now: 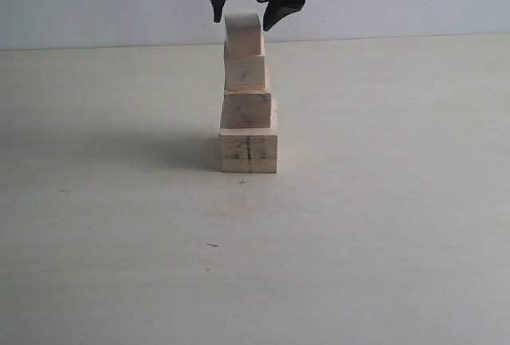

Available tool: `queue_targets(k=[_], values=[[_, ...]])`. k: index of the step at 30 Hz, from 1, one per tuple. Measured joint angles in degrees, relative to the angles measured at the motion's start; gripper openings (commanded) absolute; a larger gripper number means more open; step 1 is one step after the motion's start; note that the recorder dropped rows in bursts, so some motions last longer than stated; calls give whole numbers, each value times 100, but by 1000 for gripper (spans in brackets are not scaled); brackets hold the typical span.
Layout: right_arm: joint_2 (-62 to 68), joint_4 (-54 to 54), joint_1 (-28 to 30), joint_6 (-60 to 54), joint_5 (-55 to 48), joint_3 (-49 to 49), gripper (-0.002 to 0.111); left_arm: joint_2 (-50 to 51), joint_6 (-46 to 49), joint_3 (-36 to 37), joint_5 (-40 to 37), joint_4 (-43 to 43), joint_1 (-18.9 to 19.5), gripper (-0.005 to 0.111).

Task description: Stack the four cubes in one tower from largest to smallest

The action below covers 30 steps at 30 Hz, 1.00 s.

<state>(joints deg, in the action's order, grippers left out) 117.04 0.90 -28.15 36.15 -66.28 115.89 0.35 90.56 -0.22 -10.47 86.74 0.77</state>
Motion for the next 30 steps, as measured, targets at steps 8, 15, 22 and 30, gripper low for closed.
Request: queue_targets(k=[8, 15, 22, 30], values=[[-513, 117, 0, 0, 170, 0, 58, 0, 0, 0, 0, 0, 125, 0], [-1036, 919, 0, -298, 193, 0, 52, 0, 107, 0, 0, -44, 125, 0], [-1472, 2663, 413, -730, 121, -13, 0, 0, 338, 0, 0, -82, 125, 0], [-1767, 1278, 2186, -1666, -67, -1647, 0, 0, 349, 0, 0, -82, 125, 0]])
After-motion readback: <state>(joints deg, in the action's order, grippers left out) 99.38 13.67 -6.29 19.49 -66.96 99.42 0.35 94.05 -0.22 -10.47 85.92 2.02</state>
